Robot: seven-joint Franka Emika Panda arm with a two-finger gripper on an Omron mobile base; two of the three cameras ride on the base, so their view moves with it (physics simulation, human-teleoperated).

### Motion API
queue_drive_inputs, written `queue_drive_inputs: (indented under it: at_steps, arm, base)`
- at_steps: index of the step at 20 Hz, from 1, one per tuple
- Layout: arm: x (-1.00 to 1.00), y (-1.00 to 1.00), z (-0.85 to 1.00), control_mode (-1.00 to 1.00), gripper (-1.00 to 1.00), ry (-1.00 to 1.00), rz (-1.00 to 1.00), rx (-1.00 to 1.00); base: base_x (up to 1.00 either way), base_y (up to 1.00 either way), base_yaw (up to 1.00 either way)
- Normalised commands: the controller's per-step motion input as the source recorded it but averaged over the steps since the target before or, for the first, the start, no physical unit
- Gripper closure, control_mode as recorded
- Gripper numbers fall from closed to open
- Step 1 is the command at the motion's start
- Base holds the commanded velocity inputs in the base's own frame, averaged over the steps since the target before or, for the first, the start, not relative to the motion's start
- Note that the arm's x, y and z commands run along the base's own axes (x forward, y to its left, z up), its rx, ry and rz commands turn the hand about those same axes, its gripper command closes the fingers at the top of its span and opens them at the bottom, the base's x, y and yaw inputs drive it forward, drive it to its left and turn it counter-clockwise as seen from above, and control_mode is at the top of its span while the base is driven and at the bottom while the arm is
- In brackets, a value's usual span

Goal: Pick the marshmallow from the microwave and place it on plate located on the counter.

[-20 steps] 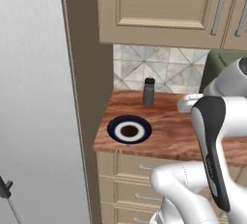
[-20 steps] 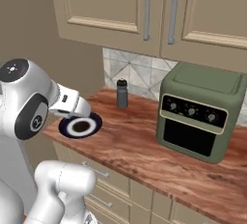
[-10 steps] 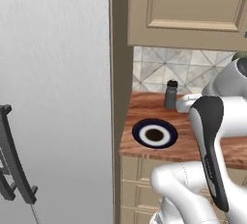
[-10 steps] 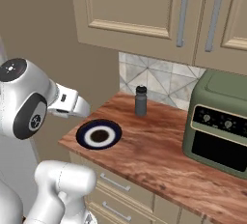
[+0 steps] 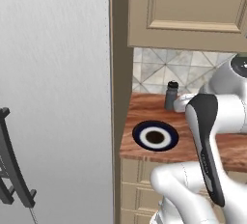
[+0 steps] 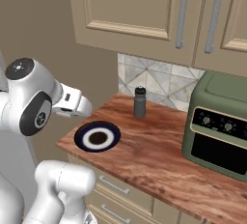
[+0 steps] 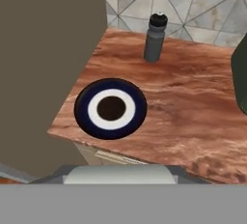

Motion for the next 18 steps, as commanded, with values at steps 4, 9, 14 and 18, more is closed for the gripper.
queue_drive_inputs:
  at_steps: [4,9,14,18]
  arm:
    - [0.77,0.0,-0.55,-1.0,1.0,0.12,0.02,0.0]
    - [0.73,0.0,-0.57,-1.0,1.0,0.14,0.05,0.0]
    - [0.6,0.01,-0.72,-1.0,1.0,0.22,0.04,0.0]
    - [0.58,0.0,-0.67,-1.0,1.0,0.2,0.05,0.0]
  base:
    - [0.0,0.0,0.0]
    - [0.0,0.0,0.0]
    - [0.0,0.0,0.0]
    - [0.0,0.0,0.0]
